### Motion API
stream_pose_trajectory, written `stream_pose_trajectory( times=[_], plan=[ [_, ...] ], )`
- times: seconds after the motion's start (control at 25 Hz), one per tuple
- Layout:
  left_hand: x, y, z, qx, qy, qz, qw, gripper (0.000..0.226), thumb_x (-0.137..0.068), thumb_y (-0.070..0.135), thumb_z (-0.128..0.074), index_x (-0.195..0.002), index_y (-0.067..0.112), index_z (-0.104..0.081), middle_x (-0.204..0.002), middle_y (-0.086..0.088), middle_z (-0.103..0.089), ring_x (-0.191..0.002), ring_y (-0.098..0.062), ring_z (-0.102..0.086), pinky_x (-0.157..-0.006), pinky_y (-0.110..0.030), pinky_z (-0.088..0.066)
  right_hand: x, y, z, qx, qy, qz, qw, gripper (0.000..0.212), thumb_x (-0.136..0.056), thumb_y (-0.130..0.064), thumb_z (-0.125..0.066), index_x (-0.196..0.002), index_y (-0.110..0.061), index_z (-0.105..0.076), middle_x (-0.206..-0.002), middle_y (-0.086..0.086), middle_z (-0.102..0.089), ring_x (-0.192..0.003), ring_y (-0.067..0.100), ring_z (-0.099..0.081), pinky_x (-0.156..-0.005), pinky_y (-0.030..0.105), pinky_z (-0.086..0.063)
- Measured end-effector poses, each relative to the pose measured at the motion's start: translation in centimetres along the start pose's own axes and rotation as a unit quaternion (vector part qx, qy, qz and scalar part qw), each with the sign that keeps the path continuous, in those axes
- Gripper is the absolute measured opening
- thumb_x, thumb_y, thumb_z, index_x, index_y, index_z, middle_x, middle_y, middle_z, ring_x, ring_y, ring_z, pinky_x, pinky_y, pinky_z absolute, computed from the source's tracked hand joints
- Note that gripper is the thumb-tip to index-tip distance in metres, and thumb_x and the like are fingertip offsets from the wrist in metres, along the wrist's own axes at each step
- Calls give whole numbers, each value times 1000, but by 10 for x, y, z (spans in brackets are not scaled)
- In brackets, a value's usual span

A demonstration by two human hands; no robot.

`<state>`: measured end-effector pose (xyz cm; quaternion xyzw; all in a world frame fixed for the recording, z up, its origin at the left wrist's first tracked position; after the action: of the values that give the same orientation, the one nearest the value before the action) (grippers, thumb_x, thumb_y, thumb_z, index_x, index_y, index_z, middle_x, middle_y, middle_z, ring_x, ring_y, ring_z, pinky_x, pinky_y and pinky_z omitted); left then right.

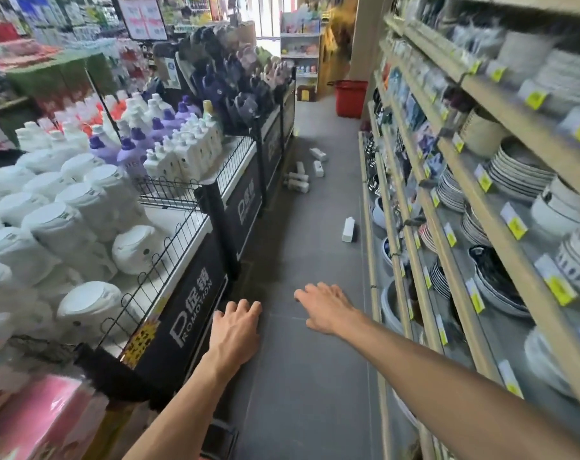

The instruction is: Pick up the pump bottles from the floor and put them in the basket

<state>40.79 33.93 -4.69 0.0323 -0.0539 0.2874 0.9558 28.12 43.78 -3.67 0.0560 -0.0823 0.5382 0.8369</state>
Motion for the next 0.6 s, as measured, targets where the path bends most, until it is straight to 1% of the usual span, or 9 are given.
stream_pose_trajectory(
  times=[0.16,0.24,0.48,0.6],
  plan=[
    [-59,23,-5,0,-22,-31,999,58,-84,38,-66,-136,27,-42,-126,1,-50,-121,-26,-47,-91,-41,-41,-17,58,5,-7,-4,-38,999,39,-87,-18,-61,-125,-19,-52,-119,7,-58,-112,33,-57,-88,43,-47],
    [-95,37,-1,4,-25,-48,999,56,-84,37,-63,-134,27,-42,-125,1,-50,-120,-26,-47,-90,-40,-40,-32,89,8,-3,-10,-60,998,41,-86,-17,-60,-126,-19,-53,-119,7,-59,-110,33,-58,-88,43,-49],
    [-227,50,24,30,-12,-76,997,54,-81,39,-65,-130,28,-44,-123,2,-50,-119,-26,-47,-85,-39,-38,-93,192,31,-37,3,-148,988,45,-86,-14,-60,-130,-22,-52,-122,4,-59,-114,29,-57,-95,42,-46],
    [-287,53,32,25,-13,-88,996,54,-82,41,-65,-130,29,-44,-122,1,-51,-117,-25,-48,-87,-39,-39,-120,243,40,-55,6,-190,980,46,-88,-16,-62,-132,-23,-51,-123,3,-58,-114,27,-57,-97,42,-45]
  ],
)
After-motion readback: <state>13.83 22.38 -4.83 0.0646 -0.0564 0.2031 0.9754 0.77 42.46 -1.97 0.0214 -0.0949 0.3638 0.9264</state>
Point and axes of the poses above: each hand's wrist, its own x-axis away from the middle knuckle, its own z-axis out of the back of the hand, y = z × x, the point moved 9 cm from there along -x, towards the middle knuckle
